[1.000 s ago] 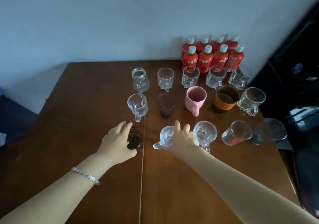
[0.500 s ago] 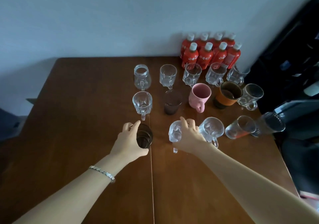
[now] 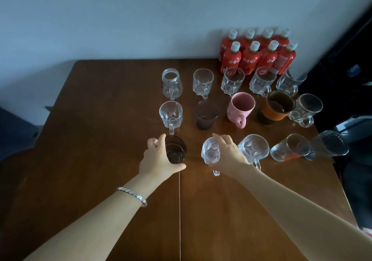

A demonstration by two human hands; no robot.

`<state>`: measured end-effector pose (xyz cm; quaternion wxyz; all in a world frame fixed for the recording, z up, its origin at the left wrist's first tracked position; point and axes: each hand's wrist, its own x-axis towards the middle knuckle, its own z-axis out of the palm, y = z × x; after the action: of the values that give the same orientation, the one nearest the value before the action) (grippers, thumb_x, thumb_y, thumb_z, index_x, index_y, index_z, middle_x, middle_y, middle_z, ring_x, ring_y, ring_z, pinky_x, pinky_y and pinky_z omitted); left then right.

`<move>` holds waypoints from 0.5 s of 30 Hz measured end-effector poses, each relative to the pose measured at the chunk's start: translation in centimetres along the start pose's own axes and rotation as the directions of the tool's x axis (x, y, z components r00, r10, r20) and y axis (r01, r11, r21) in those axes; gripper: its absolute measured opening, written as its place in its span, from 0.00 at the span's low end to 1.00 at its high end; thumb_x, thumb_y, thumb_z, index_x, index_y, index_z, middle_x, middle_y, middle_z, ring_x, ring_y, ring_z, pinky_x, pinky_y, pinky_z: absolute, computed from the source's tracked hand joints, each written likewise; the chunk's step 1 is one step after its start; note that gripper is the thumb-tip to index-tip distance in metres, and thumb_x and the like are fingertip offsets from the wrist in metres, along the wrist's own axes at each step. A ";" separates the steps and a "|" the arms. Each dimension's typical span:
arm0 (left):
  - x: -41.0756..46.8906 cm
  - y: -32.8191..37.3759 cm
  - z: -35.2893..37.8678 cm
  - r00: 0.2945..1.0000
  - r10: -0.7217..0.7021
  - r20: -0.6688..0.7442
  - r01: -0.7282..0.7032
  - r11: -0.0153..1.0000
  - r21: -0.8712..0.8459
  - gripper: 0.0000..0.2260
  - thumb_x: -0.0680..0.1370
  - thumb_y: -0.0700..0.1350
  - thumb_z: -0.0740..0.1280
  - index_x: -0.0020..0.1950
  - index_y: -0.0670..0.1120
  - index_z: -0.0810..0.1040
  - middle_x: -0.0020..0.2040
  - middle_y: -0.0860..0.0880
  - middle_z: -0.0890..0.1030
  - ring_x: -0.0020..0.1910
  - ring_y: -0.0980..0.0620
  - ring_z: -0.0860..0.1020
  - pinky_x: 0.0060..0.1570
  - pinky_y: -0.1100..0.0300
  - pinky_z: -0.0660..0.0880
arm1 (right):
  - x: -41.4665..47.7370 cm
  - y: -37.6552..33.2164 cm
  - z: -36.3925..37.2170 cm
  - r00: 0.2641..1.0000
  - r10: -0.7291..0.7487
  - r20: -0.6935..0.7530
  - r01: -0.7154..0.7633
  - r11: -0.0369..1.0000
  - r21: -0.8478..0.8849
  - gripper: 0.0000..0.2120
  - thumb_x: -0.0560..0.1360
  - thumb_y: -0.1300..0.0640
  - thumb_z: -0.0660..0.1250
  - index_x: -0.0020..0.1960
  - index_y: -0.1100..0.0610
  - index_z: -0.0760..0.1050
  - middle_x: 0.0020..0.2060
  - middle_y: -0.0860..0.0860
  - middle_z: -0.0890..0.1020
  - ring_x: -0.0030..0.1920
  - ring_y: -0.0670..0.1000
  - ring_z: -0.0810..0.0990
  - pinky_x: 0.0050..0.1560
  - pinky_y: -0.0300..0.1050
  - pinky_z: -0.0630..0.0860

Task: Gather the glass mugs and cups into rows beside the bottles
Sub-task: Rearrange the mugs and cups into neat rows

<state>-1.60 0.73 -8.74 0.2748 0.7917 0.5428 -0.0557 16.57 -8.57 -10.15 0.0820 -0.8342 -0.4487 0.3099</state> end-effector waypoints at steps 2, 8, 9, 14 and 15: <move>-0.1 -0.1 -0.3 1.000 -0.007 0.016 0.006 0.999 0.031 0.45 0.66 0.58 0.75 0.76 0.50 0.54 0.72 0.46 0.60 0.65 0.44 0.73 0.53 0.53 0.77 | 0.1 -0.1 0.3 1.000 0.001 -0.022 -0.001 1.000 0.005 0.46 0.67 0.53 0.74 0.77 0.50 0.52 0.71 0.49 0.62 0.69 0.53 0.66 0.62 0.49 0.75; -0.8 -0.4 -0.1 1.000 -0.021 0.001 0.021 0.998 0.063 0.44 0.66 0.59 0.75 0.75 0.50 0.56 0.71 0.46 0.62 0.63 0.45 0.75 0.52 0.53 0.78 | 0.0 -0.1 0.7 0.999 0.005 -0.047 -0.004 1.000 0.012 0.45 0.68 0.52 0.73 0.78 0.50 0.51 0.71 0.49 0.62 0.69 0.53 0.66 0.62 0.49 0.73; -0.9 -0.4 -0.1 1.000 -0.022 -0.004 0.022 0.998 0.060 0.44 0.66 0.59 0.75 0.75 0.50 0.56 0.71 0.46 0.62 0.63 0.44 0.75 0.52 0.53 0.78 | 0.0 -0.1 0.7 0.999 0.006 -0.047 -0.005 1.000 0.016 0.45 0.68 0.52 0.73 0.78 0.50 0.51 0.71 0.49 0.62 0.69 0.53 0.66 0.62 0.49 0.73; -0.9 -0.5 0.2 1.000 -0.005 -0.026 0.007 0.998 0.056 0.45 0.66 0.59 0.75 0.76 0.49 0.56 0.72 0.45 0.62 0.64 0.43 0.74 0.51 0.54 0.79 | 0.1 -0.2 0.8 0.998 0.012 -0.059 -0.009 0.999 0.050 0.44 0.68 0.52 0.73 0.77 0.50 0.53 0.71 0.48 0.63 0.69 0.53 0.66 0.62 0.49 0.73; -0.9 -0.4 0.2 0.999 -0.006 -0.032 0.008 0.999 0.050 0.45 0.66 0.59 0.75 0.76 0.49 0.56 0.72 0.45 0.62 0.64 0.44 0.74 0.51 0.54 0.79 | 0.1 -0.2 0.8 0.998 0.013 -0.058 -0.010 0.998 0.058 0.44 0.68 0.52 0.73 0.77 0.50 0.53 0.71 0.48 0.63 0.69 0.53 0.66 0.62 0.49 0.73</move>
<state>-2.33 0.00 -8.70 0.2458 0.7972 0.5484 -0.0576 15.99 -8.50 -10.71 0.1172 -0.8427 -0.4322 0.2987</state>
